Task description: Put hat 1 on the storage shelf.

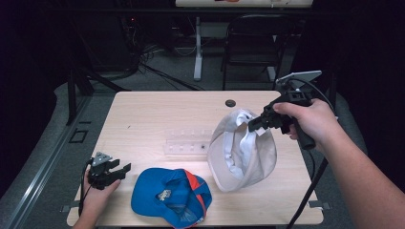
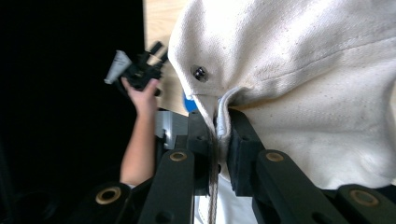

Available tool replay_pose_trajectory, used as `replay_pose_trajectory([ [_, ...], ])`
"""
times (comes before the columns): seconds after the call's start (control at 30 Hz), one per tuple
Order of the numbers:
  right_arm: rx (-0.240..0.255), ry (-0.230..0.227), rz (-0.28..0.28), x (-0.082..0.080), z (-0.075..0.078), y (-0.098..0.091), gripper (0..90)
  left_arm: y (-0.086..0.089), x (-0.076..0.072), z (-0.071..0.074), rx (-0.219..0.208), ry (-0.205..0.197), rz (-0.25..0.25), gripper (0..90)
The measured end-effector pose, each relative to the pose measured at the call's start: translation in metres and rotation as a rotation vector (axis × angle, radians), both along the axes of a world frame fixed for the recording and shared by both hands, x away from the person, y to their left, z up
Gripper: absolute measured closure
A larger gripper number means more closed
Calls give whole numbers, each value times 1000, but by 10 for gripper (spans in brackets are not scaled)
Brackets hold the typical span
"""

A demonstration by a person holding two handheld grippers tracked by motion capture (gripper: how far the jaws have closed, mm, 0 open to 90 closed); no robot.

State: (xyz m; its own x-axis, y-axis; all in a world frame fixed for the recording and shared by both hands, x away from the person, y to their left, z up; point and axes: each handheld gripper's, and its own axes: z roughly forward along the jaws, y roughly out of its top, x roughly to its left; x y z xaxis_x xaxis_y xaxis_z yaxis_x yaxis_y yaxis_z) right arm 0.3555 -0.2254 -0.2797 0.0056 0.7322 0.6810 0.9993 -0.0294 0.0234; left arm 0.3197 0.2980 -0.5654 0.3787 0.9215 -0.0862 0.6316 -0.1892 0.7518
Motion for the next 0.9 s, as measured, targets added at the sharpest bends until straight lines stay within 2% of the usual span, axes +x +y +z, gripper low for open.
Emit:
replay_pose_trajectory([
  [0.2,66,-37,6,10,11,8,813,1,-1,0,-2,-2,2,457],
  [0.43,143,-86,-22,26,18,21,812,0,0,0,-6,-1,0,457],
  [0.57,185,-100,-30,38,14,33,812,0,0,0,-6,0,-6,457],
  [0.9,237,-115,-74,67,2,61,812,4,-5,0,-5,-2,0,457],
])
